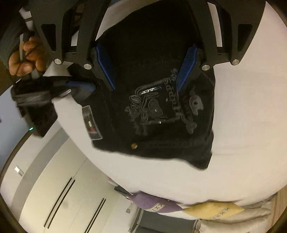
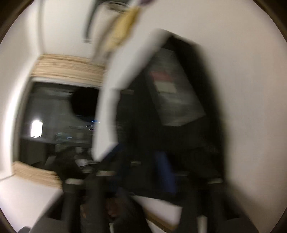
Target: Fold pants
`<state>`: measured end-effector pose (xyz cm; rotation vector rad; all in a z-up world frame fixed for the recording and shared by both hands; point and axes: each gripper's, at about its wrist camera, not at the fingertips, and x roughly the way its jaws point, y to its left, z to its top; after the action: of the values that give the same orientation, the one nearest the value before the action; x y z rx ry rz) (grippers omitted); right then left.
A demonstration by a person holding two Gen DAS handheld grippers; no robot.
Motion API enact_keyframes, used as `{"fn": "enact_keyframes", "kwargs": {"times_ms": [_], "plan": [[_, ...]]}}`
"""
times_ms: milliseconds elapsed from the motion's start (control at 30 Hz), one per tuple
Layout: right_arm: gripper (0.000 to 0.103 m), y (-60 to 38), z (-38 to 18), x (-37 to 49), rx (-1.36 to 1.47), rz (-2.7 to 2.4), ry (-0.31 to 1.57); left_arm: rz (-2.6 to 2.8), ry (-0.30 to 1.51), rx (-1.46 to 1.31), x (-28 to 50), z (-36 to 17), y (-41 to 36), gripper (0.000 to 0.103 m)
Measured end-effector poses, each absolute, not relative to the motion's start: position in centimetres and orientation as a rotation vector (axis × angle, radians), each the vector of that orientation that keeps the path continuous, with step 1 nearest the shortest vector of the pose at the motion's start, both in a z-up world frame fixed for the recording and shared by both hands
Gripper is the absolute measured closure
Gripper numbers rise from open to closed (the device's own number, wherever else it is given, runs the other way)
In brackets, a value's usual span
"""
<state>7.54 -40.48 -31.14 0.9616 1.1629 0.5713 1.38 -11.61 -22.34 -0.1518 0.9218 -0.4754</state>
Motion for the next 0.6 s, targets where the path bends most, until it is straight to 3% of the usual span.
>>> {"fn": "enact_keyframes", "kwargs": {"times_ms": [67,233,267,367,433,533,600], "plan": [[0.103,-42.1,-32.4,6.5,1.074,0.603,1.106,-0.479,0.907,-0.128,-0.1,-22.3,-12.0,0.036],[0.102,-43.9,-30.3,5.6,0.99,0.579,1.103,-0.509,0.905,-0.153,1.5,-19.8,-11.3,0.036],[0.097,-43.9,-28.8,5.8,0.963,0.589,1.087,-0.505,0.89,-0.144,2.1,-19.1,-10.9,0.036],[0.066,-42.7,-25.2,7.3,0.931,0.642,1.02,-0.484,0.87,-0.147,6.0,-17.7,-10.2,0.036],[0.062,-41.2,-23.3,8.8,0.914,0.696,0.984,-0.48,0.892,-0.161,8.2,-18.1,-9.9,0.036],[0.045,-39.3,-23.2,11.8,0.865,0.717,1.013,-0.464,0.953,-0.175,9.6,-20.2,-9.6,0.036],[0.048,-38.9,-25.2,13.8,0.796,0.579,1.13,-0.451,0.955,-0.111,7.8,-22.0,-10.1,0.036]]}}
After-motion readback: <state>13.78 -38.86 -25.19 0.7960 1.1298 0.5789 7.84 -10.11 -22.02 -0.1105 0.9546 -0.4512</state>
